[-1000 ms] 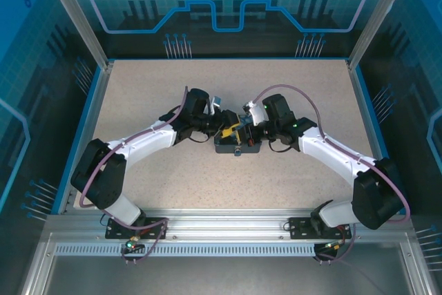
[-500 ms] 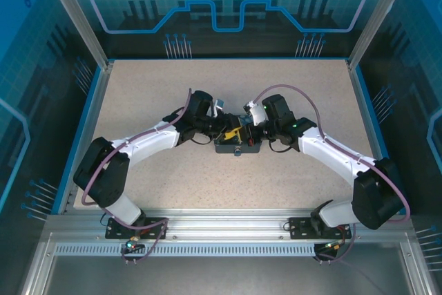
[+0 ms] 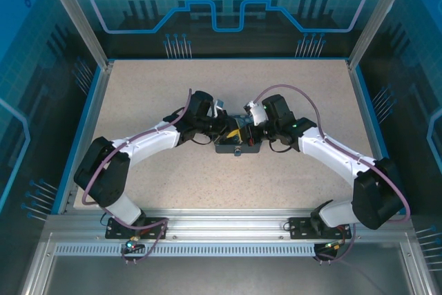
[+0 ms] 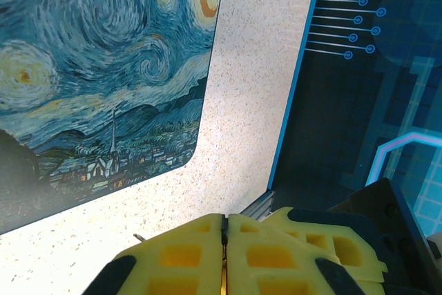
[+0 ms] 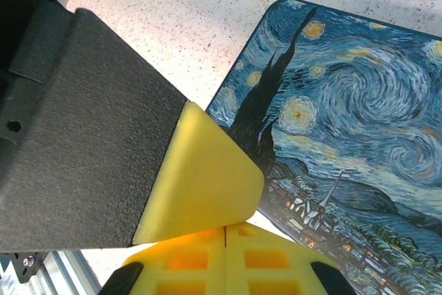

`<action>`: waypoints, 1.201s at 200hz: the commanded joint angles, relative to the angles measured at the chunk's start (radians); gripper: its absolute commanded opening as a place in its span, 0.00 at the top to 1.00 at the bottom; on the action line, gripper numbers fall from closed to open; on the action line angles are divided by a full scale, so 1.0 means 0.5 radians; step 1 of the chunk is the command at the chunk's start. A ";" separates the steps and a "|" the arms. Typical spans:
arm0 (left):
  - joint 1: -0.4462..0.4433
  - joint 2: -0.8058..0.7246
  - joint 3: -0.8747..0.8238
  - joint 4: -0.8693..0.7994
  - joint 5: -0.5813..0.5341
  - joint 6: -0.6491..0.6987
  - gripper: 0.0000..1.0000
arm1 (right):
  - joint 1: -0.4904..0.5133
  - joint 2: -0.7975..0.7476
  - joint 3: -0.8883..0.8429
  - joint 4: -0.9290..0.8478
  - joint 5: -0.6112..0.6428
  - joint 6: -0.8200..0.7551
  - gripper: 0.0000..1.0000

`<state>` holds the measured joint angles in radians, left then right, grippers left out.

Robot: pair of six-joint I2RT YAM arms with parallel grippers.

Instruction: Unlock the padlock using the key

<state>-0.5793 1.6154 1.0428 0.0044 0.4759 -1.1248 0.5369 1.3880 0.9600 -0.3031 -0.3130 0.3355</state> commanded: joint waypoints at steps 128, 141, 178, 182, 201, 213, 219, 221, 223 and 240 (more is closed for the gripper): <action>-0.010 0.034 0.007 0.093 -0.156 0.112 1.00 | -0.263 -0.321 -0.094 0.055 -0.211 0.219 0.40; 0.000 0.026 -0.017 0.191 -0.163 0.140 1.00 | -0.348 -0.401 -0.177 0.133 -0.270 0.345 0.37; 0.021 -0.039 -0.136 0.640 -0.217 0.273 1.00 | -0.509 -0.422 -0.362 0.405 -0.455 0.829 0.35; 0.021 -0.048 -0.151 0.703 -0.222 0.292 1.00 | -0.514 -0.413 -0.375 0.444 -0.468 0.883 0.35; 0.025 -0.085 -0.184 0.896 -0.241 0.387 1.00 | -0.515 -0.387 -0.438 0.676 -0.517 1.111 0.35; 0.026 -0.108 -0.203 0.984 -0.265 0.436 1.00 | -0.517 -0.373 -0.473 0.844 -0.538 1.243 0.36; 0.024 -0.117 -0.222 1.040 -0.283 0.447 1.00 | -0.516 -0.367 -0.481 0.907 -0.543 1.293 0.36; 0.024 -0.121 -0.227 1.059 -0.289 0.447 1.00 | -0.514 -0.364 -0.482 0.924 -0.544 1.307 0.36; 0.023 -0.122 -0.235 1.076 -0.298 0.448 1.00 | -0.514 -0.360 -0.485 0.941 -0.543 1.322 0.37; 0.025 -0.138 -0.302 1.278 -0.357 0.415 1.00 | -0.514 -0.346 -0.494 1.069 -0.534 1.411 0.38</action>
<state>-0.5724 1.5951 0.9325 0.4259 0.3538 -0.9600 0.2871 1.2053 0.7242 0.0452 -0.5419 0.8948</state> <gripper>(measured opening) 0.050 0.631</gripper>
